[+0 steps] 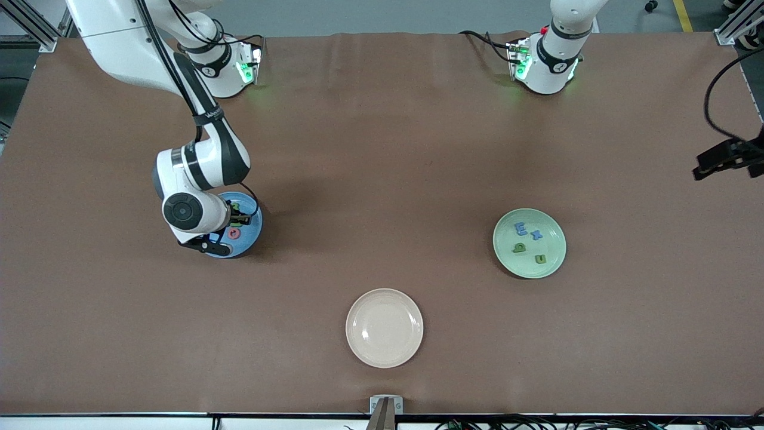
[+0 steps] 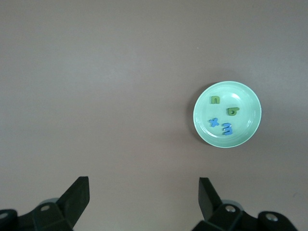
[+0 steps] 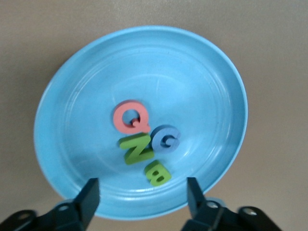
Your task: Sort uppercase to blue plate, lowercase to green plate
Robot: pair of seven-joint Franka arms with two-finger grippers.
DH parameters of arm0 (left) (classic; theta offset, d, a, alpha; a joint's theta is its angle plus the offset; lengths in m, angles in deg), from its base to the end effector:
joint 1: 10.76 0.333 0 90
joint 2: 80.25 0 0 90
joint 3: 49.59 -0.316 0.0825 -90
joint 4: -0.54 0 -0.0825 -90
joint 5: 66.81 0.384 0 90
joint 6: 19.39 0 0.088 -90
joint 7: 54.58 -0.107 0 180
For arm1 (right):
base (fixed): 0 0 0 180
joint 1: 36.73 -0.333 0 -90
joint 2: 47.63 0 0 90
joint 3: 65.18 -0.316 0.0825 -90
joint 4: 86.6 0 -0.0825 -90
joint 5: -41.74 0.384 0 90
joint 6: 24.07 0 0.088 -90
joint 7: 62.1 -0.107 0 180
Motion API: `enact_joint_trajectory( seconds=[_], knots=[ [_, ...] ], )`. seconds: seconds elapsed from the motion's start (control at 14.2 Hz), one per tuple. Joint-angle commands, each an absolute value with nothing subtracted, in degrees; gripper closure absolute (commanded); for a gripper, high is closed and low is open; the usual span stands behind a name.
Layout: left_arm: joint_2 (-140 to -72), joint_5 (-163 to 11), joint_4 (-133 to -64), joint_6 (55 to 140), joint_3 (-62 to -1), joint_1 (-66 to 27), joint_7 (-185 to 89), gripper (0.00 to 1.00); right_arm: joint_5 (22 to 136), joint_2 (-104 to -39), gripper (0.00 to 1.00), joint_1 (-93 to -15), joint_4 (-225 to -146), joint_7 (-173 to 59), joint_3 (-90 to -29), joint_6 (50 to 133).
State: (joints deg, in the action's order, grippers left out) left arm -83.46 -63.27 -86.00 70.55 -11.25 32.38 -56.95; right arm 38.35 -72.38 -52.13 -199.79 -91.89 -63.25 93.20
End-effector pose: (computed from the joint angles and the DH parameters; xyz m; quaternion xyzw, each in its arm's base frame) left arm 0.5651 0.0648 0.6280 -0.9996 -0.0220 -0.0068 0.0140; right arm 0.5554 0.1299 0.2247 0.9758 -0.1214 -0.1554 0.0946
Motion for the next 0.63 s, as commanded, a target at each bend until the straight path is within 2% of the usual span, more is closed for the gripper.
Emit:
enact_joint_trajectory(
  seconds=[0.0,0.14,0.21,0.28,0.42,0.56],
  knots=[
    [-84.0,-66.5,-80.5,66.1,-12.9,32.7,-57.7,0.00,39.9,-68.6,0.00,-51.1,-196.9,-90.9,-64.2,86.9],
    [-83.9,-67.2,-79.0,64.0,-13.7,31.5,-57.7,0.00,39.9,-67.7,0.00,-51.1,-191.7,-90.6,-64.2,80.0],
    [-83.9,-67.1,-79.0,63.3,-16.2,28.2,-57.6,0.00,39.9,-67.6,0.00,-51.1,-188.1,-89.4,-64.1,75.6],
    [-83.6,-67.0,-79.0,63.3,-21.2,22.9,-57.4,0.00,39.9,-67.8,0.00,-50.9,-184.2,-86.5,-63.9,71.6],
    [-82.9,-67.2,-79.1,63.3,-35.0,8.9,-57.0,0.00,40.0,-67.9,0.00,-47.7,-178.3,-80.4,-63.9,66.7],
    [-83.2,-67.2,-79.2,63.3,-43.0,-0.1,-56.6,0.00,39.9,-67.9,0.00,-44.8,-174.6,-75.1,-63.9,64.6]
  ],
)
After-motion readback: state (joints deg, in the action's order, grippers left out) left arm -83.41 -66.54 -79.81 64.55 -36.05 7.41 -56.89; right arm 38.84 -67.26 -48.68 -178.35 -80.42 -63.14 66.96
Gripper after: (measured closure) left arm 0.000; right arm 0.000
